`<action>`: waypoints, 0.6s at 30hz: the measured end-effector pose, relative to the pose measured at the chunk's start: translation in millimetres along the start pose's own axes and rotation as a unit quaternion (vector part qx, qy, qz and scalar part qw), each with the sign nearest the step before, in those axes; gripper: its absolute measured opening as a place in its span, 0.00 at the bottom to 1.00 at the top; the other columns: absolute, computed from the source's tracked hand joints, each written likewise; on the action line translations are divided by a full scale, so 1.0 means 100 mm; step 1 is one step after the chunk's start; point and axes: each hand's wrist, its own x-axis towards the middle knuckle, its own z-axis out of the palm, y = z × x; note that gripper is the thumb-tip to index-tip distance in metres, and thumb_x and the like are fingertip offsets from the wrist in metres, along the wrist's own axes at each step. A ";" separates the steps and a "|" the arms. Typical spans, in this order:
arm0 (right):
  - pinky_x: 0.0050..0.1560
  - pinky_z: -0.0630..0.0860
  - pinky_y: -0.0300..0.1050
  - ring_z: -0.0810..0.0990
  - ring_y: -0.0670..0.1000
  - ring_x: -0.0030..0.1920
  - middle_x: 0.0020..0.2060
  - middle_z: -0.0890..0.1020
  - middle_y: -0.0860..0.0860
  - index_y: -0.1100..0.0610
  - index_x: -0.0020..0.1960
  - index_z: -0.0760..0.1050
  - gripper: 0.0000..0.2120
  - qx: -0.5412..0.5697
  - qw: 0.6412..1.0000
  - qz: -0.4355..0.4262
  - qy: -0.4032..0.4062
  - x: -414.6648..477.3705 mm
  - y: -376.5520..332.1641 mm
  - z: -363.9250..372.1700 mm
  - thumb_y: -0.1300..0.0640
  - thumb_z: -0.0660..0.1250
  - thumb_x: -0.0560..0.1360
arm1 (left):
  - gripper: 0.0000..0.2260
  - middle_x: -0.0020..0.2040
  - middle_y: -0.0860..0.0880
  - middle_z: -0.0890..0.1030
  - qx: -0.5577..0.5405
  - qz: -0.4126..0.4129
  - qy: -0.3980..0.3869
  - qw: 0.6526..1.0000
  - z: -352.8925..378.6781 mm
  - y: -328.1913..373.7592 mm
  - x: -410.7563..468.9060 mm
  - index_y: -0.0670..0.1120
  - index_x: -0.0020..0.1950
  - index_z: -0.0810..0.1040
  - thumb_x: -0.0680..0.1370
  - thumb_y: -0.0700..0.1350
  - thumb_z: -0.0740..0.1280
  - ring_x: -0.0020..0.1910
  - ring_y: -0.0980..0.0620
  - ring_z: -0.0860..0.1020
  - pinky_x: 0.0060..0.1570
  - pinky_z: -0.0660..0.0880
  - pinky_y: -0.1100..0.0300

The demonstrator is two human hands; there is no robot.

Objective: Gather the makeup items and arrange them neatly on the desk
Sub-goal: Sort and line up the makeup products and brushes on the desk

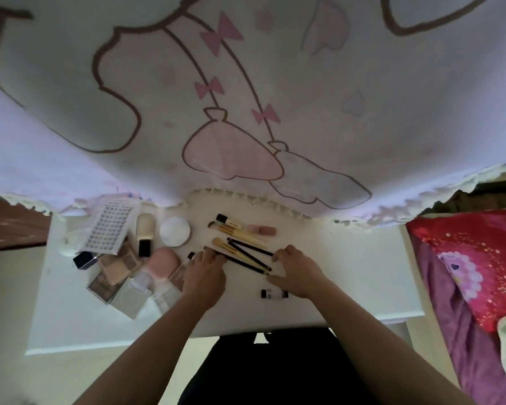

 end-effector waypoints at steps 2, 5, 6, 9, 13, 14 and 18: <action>0.57 0.74 0.51 0.73 0.53 0.59 0.60 0.70 0.50 0.49 0.63 0.69 0.33 -0.031 0.998 -0.049 -0.038 -0.06 0.07 0.06 0.33 0.72 0.66 | 0.19 0.60 0.43 0.75 0.017 -0.004 -0.042 0.999 0.03 0.07 -0.04 0.48 0.62 0.77 0.71 0.44 0.68 0.57 0.39 0.75 0.53 0.74 0.43; 0.55 0.73 0.50 0.72 0.54 0.59 0.59 0.71 0.51 0.50 0.59 0.70 0.29 -0.099 0.985 -0.118 -0.083 -0.08 0.18 0.21 0.38 0.74 0.66 | 0.25 0.73 0.43 0.66 0.038 -0.023 -0.095 0.995 0.04 0.16 -0.06 0.51 0.74 0.67 0.76 0.47 0.62 0.71 0.41 0.66 0.68 0.65 0.41; 0.54 0.73 0.50 0.73 0.55 0.59 0.59 0.71 0.52 0.50 0.59 0.72 0.25 -0.109 0.982 -0.132 -0.086 -0.06 0.21 0.24 0.41 0.73 0.68 | 0.26 0.76 0.43 0.63 0.043 -0.027 -0.103 0.993 0.03 0.17 -0.07 0.51 0.76 0.64 0.77 0.47 0.61 0.73 0.42 0.63 0.70 0.62 0.41; 0.51 0.72 0.48 0.73 0.55 0.59 0.56 0.73 0.52 0.50 0.57 0.75 0.19 -0.073 0.984 -0.139 -0.080 0.02 0.29 0.29 0.43 0.71 0.71 | 0.30 0.79 0.43 0.56 0.050 -0.036 -0.129 0.990 -0.02 0.22 -0.10 0.51 0.80 0.56 0.78 0.44 0.60 0.77 0.43 0.56 0.75 0.54 0.44; 0.50 0.73 0.48 0.76 0.55 0.56 0.56 0.73 0.51 0.51 0.58 0.75 0.17 -0.013 0.992 -0.115 -0.055 0.11 0.31 0.23 0.42 0.69 0.74 | 0.34 0.81 0.44 0.48 0.076 -0.046 -0.170 0.981 -0.12 0.28 -0.12 0.52 0.81 0.49 0.77 0.39 0.58 0.79 0.44 0.50 0.76 0.48 0.47; 0.51 0.73 0.49 0.77 0.55 0.55 0.56 0.73 0.51 0.51 0.58 0.75 0.17 0.001 0.993 -0.106 -0.051 0.13 0.31 0.21 0.43 0.69 0.74 | 0.34 0.81 0.45 0.47 0.080 -0.051 -0.180 0.979 -0.14 0.29 -0.12 0.53 0.81 0.48 0.77 0.39 0.58 0.79 0.44 0.49 0.76 0.48 0.47; 0.52 0.74 0.49 0.78 0.57 0.54 0.57 0.73 0.52 0.52 0.59 0.76 0.17 0.051 0.995 -0.076 -0.042 0.20 0.24 0.16 0.44 0.69 0.75 | 0.34 0.81 0.47 0.47 0.070 -0.061 -0.207 0.974 -0.23 0.31 -0.08 0.55 0.80 0.52 0.76 0.39 0.57 0.78 0.43 0.52 0.74 0.55 0.44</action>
